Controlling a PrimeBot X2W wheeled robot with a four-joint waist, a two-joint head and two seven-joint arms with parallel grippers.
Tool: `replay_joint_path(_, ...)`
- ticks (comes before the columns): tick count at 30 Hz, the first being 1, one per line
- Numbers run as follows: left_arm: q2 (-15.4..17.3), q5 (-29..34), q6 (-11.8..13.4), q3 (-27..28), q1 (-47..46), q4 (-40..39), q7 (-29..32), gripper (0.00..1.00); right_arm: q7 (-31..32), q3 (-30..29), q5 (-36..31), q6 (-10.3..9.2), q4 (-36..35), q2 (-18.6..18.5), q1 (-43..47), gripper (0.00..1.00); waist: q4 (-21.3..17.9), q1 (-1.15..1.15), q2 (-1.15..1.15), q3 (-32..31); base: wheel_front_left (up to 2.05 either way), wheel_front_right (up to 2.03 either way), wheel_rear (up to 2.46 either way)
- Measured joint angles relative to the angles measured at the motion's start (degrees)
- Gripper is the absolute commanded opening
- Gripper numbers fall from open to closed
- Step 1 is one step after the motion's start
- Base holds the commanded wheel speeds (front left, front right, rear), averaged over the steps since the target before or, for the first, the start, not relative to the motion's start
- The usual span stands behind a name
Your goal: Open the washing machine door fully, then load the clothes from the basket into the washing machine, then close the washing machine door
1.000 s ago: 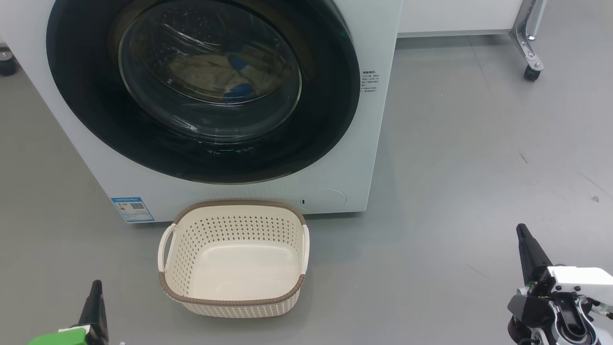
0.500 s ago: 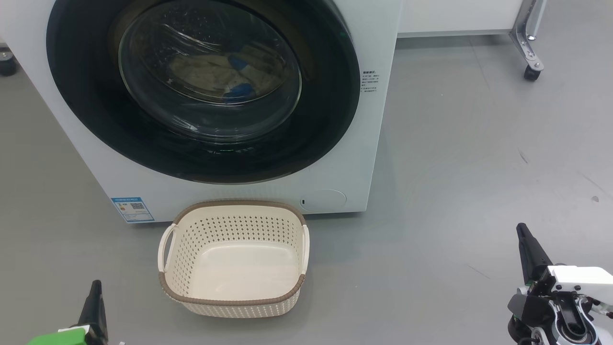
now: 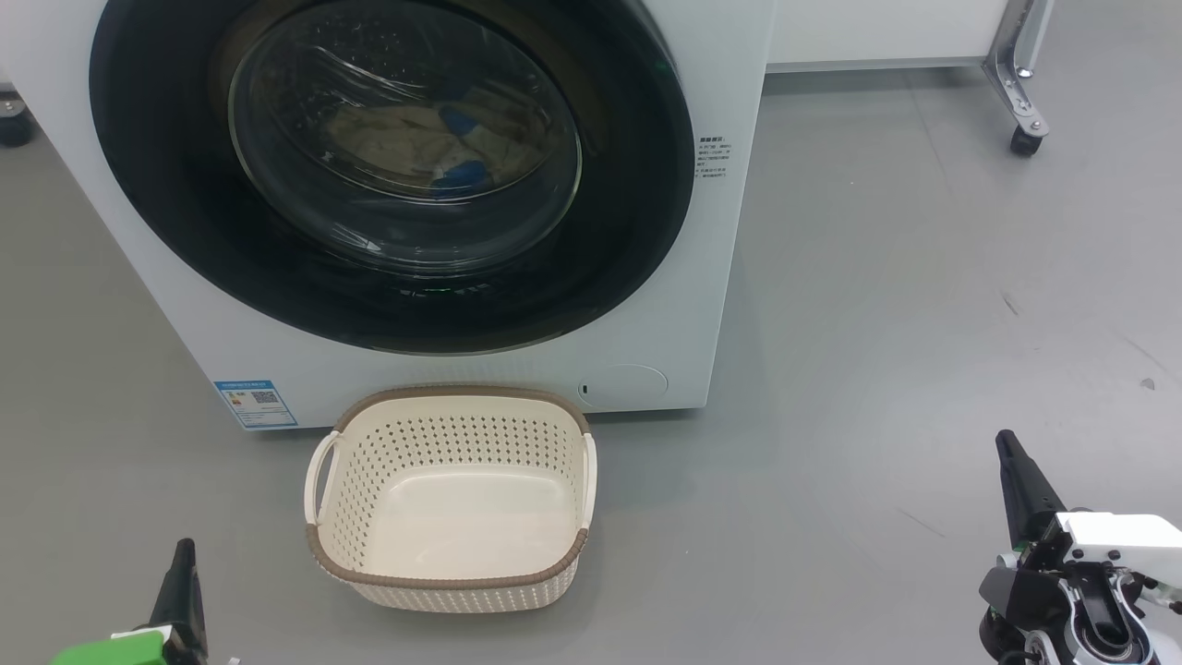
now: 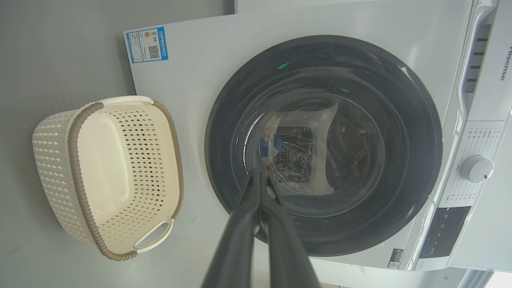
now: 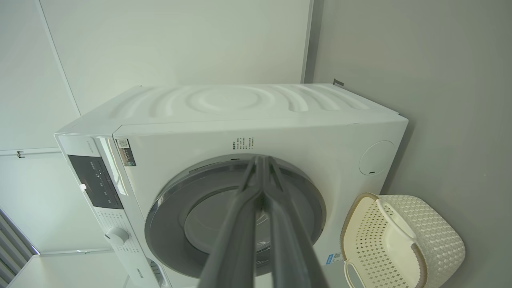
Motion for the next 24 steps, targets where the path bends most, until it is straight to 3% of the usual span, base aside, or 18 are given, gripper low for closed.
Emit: replay_joint_path(24,0.0,0.0,0.0,0.2,0.0,0.2,0.0,0.0,0.0,-0.1,0.0,0.01,0.0,0.0,0.0,0.0,0.0,0.0,0.0,0.0,0.0,0.0,0.0)
